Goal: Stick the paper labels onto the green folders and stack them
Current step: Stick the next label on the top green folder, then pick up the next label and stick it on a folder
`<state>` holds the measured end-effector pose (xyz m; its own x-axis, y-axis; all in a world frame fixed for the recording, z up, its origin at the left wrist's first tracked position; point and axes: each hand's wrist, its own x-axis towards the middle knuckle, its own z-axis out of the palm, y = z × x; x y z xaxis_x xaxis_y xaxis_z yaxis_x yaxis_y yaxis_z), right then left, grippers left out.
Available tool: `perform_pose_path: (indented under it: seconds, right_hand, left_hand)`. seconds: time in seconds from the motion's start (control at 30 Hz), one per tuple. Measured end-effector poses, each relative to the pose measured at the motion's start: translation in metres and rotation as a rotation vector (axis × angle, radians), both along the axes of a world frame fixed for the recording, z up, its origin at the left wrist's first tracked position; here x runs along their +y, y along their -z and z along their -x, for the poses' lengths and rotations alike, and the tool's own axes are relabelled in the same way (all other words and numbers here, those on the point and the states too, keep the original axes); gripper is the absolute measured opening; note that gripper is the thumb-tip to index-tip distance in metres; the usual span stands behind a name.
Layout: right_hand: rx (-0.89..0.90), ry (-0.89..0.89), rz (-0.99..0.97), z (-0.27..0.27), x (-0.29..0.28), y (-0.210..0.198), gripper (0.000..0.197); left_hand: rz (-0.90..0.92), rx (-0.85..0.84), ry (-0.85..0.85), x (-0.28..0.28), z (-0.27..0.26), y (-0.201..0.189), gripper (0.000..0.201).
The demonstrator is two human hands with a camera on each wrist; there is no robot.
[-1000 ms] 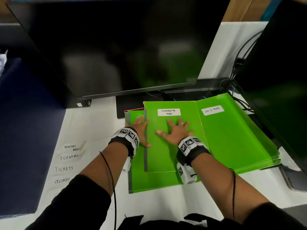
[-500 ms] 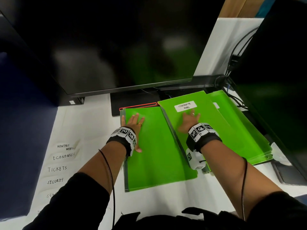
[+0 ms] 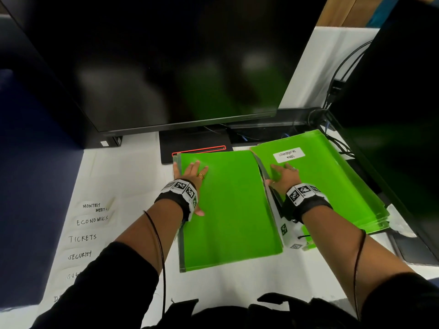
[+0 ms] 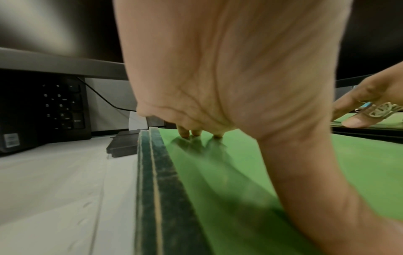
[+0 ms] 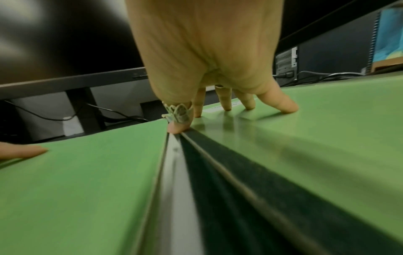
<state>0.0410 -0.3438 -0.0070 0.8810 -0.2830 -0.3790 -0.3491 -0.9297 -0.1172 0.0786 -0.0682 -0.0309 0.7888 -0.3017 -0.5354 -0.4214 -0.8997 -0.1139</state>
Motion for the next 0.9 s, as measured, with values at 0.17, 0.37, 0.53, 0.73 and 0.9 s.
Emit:
perform_pose_path:
  seconds: [0.17, 0.37, 0.53, 0.73, 0.9]
  right_hand:
    - [0.014, 0.034, 0.009, -0.001, -0.011, -0.002, 0.065]
    - [0.016, 0.118, 0.024, -0.005, 0.0, 0.008, 0.065]
    - [-0.143, 0.155, 0.029, -0.005, 0.03, 0.001, 0.062]
    - [-0.326, -0.168, -0.234, -0.022, 0.122, 0.005, 0.052]
    - [-0.333, -0.41, -0.428, -0.03, 0.212, 0.005, 0.043]
  left_hand:
    - [0.013, -0.003, 0.006, 0.001, 0.0, -0.001, 0.15]
    - [0.037, 0.008, 0.01, 0.002, 0.002, -0.01, 0.147]
    - [0.178, -0.004, -0.05, 0.008, 0.007, -0.015, 0.137]
    - [0.521, -0.134, -0.259, 0.049, 0.024, -0.021, 0.085]
    - [0.492, -0.289, -0.647, 0.111, 0.032, -0.033, 0.042]
